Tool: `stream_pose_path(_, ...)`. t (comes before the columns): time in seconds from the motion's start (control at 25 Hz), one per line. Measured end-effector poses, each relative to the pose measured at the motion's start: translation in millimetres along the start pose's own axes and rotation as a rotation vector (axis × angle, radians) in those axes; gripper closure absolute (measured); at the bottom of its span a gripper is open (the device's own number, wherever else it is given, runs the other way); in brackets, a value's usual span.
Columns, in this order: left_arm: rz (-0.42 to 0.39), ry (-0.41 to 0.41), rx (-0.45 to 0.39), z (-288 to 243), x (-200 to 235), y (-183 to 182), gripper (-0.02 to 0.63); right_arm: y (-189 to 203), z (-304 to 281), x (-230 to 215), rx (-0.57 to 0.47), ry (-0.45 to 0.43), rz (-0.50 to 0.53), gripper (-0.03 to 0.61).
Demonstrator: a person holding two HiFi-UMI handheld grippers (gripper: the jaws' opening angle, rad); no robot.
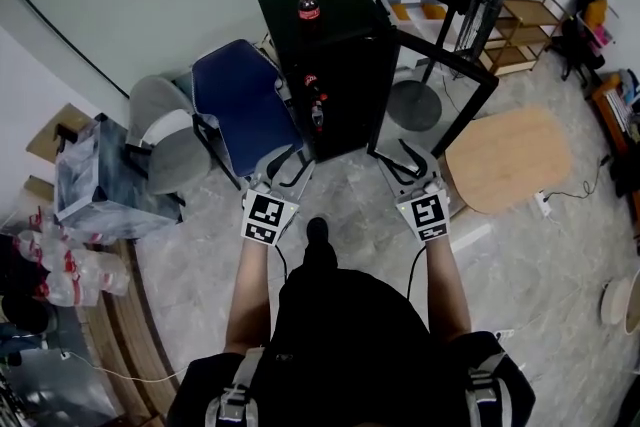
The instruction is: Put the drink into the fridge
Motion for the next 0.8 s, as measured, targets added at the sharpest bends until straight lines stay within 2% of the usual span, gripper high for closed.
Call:
stream_pose_path(0.48, 0.005, 0.045, -0.003, -53.3, 55.5, 3.4, 0.416, -4.1, -62.0, -31.0, 0.015, 0.039, -0.002, 0.383)
stream_pose_path(0.6, 0.007, 0.049, -0.003, -64.6, 73.1, 4.4, 0.414, -7.7, -80.9, -35.9, 0.007, 0.056, -0.003, 0.415)
stream_pose_path(0.8, 0.014, 0.063, 0.001, -84.1, 100.4, 13.2, 0.413, -10.0, -114.6, -41.6, 0.007, 0.051, 0.001, 0.420)
Point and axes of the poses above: the fingertips, and each gripper's own axes: z backward along the fingers, x to its left, y out of its underside, the point moved 5 cm from there along z, backward along the fingers, and after that the axes turned 10 degrees about -y, right-handed, at the moved point
